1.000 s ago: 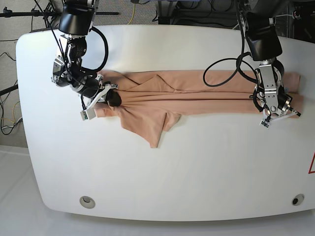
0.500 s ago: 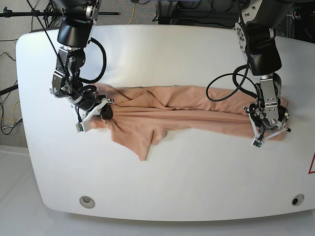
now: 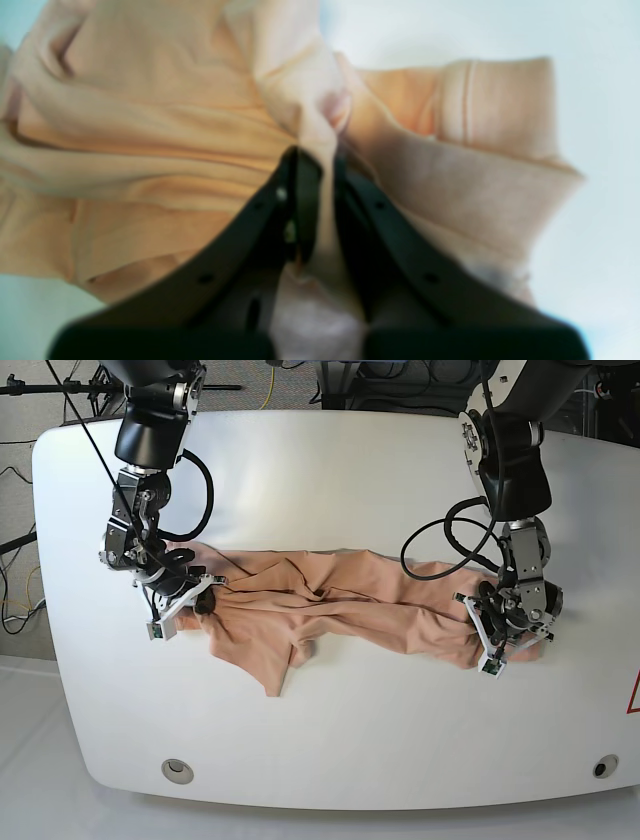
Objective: Fold the T-shirt properly
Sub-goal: 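Pull both grippers apart along the strip to stretch the shirt taut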
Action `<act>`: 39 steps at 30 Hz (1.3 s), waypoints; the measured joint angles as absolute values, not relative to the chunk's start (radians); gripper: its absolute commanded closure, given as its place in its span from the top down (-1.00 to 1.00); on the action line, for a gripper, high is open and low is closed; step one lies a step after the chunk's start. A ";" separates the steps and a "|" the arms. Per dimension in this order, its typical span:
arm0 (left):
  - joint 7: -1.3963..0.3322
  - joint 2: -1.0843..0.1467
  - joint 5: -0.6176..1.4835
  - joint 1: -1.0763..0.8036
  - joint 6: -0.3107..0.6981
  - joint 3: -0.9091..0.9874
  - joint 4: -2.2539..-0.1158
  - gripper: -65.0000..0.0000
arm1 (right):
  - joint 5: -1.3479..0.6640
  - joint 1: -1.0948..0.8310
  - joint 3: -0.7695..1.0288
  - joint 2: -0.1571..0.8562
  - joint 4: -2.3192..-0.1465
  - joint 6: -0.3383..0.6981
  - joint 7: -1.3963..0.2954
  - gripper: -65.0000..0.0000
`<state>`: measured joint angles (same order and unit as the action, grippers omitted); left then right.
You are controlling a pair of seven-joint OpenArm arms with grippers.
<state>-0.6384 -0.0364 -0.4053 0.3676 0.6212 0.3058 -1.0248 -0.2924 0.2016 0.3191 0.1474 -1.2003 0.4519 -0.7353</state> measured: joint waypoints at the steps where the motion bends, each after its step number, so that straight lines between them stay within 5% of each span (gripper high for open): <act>1: -0.637 -0.036 -0.403 0.367 0.622 0.306 -1.025 -0.87 | -0.293 0.201 0.319 0.148 -1.200 0.452 -0.735 -1.00; 25: -0.951 -0.029 -0.406 0.299 0.696 0.294 -1.272 -0.87 | -0.292 0.210 0.319 0.150 -1.203 0.452 -0.764 -1.00; 39: -0.970 -0.062 -0.411 0.309 0.701 0.296 -1.281 -0.87 | -0.267 0.177 0.388 0.155 -1.298 0.445 -0.853 -1.00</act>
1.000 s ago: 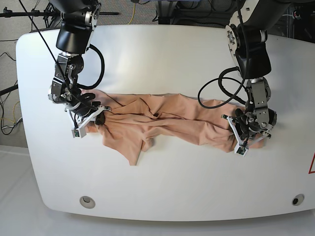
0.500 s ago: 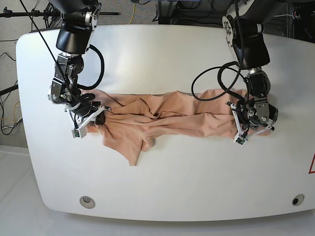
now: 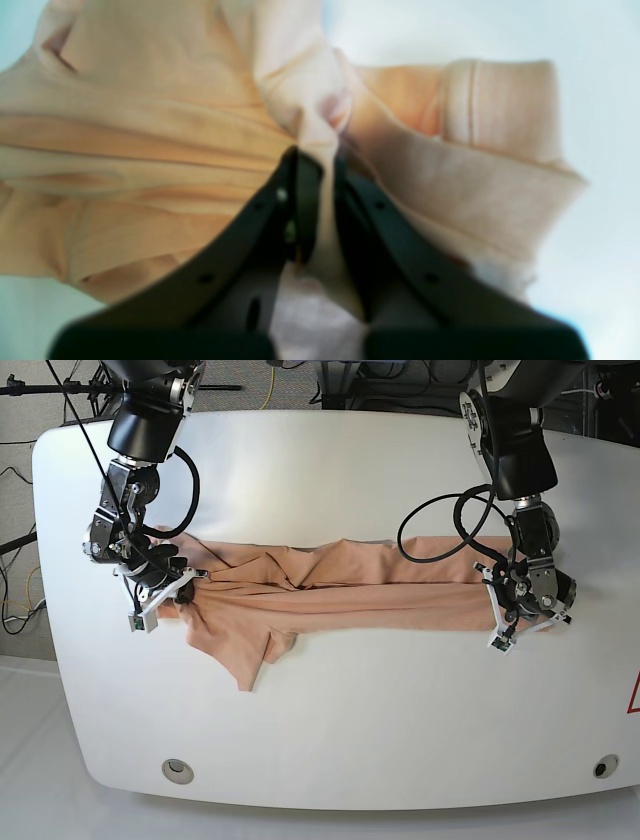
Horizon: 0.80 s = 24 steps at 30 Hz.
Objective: Fold the T-shirt properly
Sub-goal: 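Pull both grippers apart along the strip to stretch the shirt taut, then open both grippers and release the shirt strip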
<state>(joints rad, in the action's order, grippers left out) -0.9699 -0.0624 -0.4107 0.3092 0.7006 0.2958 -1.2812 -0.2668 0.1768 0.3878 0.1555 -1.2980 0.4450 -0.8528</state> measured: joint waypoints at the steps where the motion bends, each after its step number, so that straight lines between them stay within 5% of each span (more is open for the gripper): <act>1: -0.977 -0.062 -0.416 0.315 0.701 0.295 -1.281 -0.87 | -0.265 0.177 0.386 0.155 -1.308 0.445 -0.862 -1.00; 24: -1.085 -0.067 -0.416 0.381 0.700 0.239 -1.437 -0.87 | -0.258 0.155 0.385 0.149 -1.446 0.445 -0.886 -0.96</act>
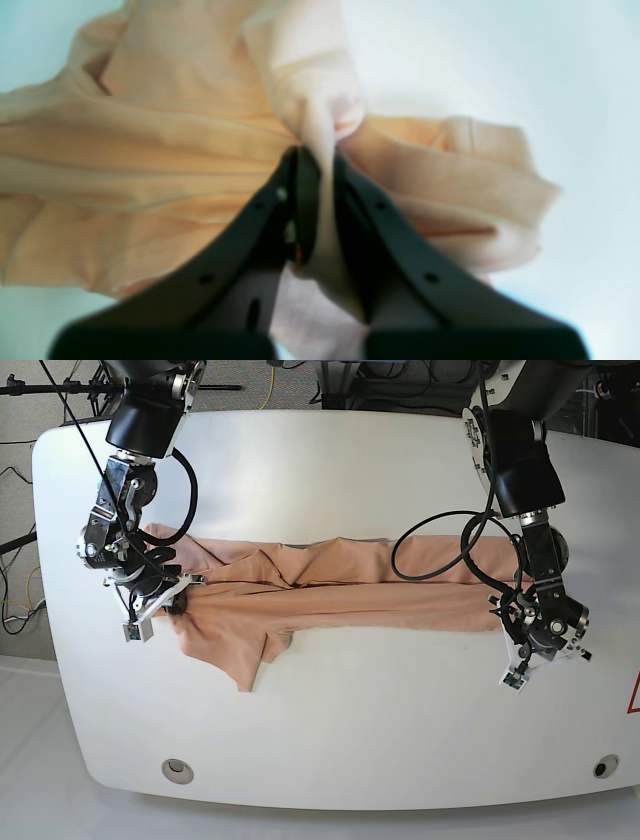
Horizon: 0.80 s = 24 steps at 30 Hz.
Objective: Fold the T-shirt properly
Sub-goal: 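Open both grippers and release the shirt strip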
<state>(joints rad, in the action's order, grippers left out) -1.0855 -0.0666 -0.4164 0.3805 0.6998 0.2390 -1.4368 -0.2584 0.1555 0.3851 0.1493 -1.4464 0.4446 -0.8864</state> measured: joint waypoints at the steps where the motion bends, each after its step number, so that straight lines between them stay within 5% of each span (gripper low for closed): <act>1: -1.085 -0.066 -0.416 0.380 0.700 0.231 -1.447 -0.87 | -0.258 0.154 0.385 0.149 -1.454 0.445 -0.887 -0.91; 12: -1.104 -0.062 -0.411 0.375 0.701 0.226 -1.493 -0.87 | -0.258 0.157 0.385 0.148 -1.467 0.445 -0.955 0.36; 24: -1.103 -0.062 -0.410 0.369 0.701 0.226 -1.493 -0.87 | -0.258 0.160 0.384 0.147 -1.467 0.445 -0.955 0.45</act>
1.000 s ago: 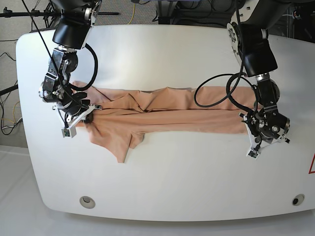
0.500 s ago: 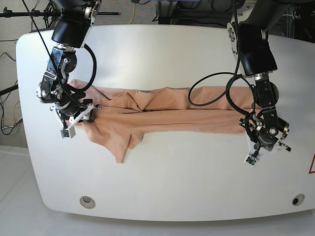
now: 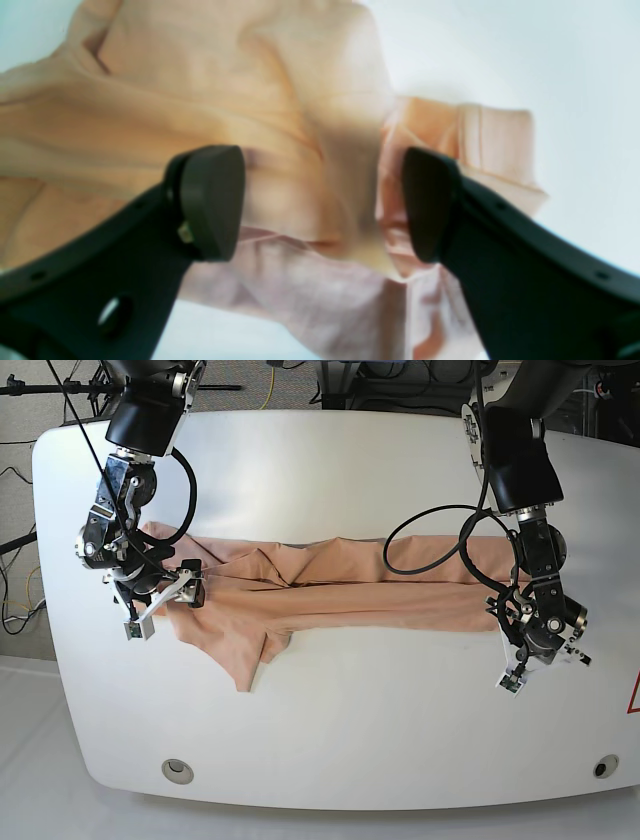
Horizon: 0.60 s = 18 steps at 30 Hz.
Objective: Fold the T-shirt properly
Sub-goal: 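Open both grippers and release the shirt strip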
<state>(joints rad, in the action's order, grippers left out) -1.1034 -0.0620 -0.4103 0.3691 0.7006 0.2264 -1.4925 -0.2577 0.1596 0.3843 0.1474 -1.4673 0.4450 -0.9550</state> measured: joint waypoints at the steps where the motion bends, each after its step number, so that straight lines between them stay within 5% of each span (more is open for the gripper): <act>1: -1.103 -0.062 -0.410 0.369 0.700 0.226 -1.493 -0.87 | -0.258 0.165 0.385 0.147 -1.467 0.445 -0.956 0.45; 18: -1.104 -0.112 -0.410 0.346 0.701 0.231 -1.516 -0.87 | -0.251 0.334 0.382 0.147 -1.330 0.445 -0.896 0.47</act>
